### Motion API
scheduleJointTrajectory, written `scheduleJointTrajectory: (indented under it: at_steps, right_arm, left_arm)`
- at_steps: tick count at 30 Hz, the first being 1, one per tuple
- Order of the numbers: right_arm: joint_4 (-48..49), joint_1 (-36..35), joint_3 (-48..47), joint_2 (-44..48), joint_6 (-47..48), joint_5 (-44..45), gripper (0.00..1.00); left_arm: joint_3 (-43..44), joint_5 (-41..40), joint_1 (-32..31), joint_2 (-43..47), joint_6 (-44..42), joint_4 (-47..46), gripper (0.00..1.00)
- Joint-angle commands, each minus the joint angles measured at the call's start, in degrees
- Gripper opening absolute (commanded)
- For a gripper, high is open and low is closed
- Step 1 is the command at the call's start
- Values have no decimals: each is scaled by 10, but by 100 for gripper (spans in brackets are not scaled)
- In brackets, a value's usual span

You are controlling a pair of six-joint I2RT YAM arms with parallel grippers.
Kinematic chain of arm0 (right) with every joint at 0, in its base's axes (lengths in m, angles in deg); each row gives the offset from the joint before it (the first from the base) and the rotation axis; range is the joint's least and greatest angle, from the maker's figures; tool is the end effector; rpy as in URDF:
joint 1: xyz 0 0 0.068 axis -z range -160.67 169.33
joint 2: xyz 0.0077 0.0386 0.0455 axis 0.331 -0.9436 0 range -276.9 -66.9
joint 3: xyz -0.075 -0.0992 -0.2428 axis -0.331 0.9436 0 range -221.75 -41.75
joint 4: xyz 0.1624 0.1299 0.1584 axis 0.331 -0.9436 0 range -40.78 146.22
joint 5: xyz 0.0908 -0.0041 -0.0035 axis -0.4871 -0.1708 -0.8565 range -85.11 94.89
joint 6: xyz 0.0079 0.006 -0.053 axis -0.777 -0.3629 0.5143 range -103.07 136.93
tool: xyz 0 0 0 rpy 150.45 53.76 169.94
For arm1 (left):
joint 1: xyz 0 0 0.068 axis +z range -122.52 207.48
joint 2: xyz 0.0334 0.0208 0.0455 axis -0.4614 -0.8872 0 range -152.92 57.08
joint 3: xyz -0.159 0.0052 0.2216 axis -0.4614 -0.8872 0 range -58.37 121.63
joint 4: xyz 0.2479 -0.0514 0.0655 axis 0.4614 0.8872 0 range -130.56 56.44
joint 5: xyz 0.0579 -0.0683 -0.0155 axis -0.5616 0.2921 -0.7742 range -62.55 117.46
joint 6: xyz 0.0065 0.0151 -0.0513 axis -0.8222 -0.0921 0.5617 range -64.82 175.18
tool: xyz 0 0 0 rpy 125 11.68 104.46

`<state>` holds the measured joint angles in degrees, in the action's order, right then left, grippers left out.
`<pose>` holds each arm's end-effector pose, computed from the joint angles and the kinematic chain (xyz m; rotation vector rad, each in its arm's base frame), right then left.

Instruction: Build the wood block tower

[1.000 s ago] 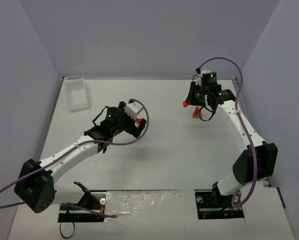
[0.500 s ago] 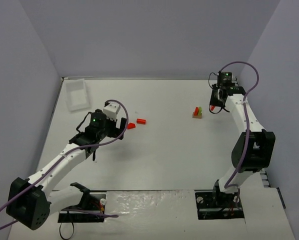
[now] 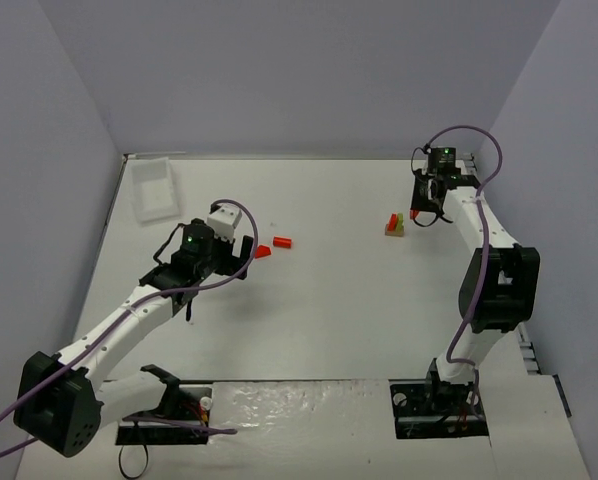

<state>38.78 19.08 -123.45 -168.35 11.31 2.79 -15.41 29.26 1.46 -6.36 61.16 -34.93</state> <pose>0.4106 0.0031 0.2797 0.0838 2.2196 0.0973 0.2250 -0.1110 0.2719 0.3760 2.0129 -0.3829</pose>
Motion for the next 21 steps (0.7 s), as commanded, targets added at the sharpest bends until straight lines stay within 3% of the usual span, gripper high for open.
scheduleJointTrajectory:
  at_steps: [1, 21]
  right_arm:
    - [55, -1, 10, -1, 19, -20, 0]
    - [87, -11, 48, -27, 22, -21, 0]
  left_arm:
    - [28, -3, -1, 6, -8, -24, 91]
    - [28, 3, -1, 5, -11, -24, 91]
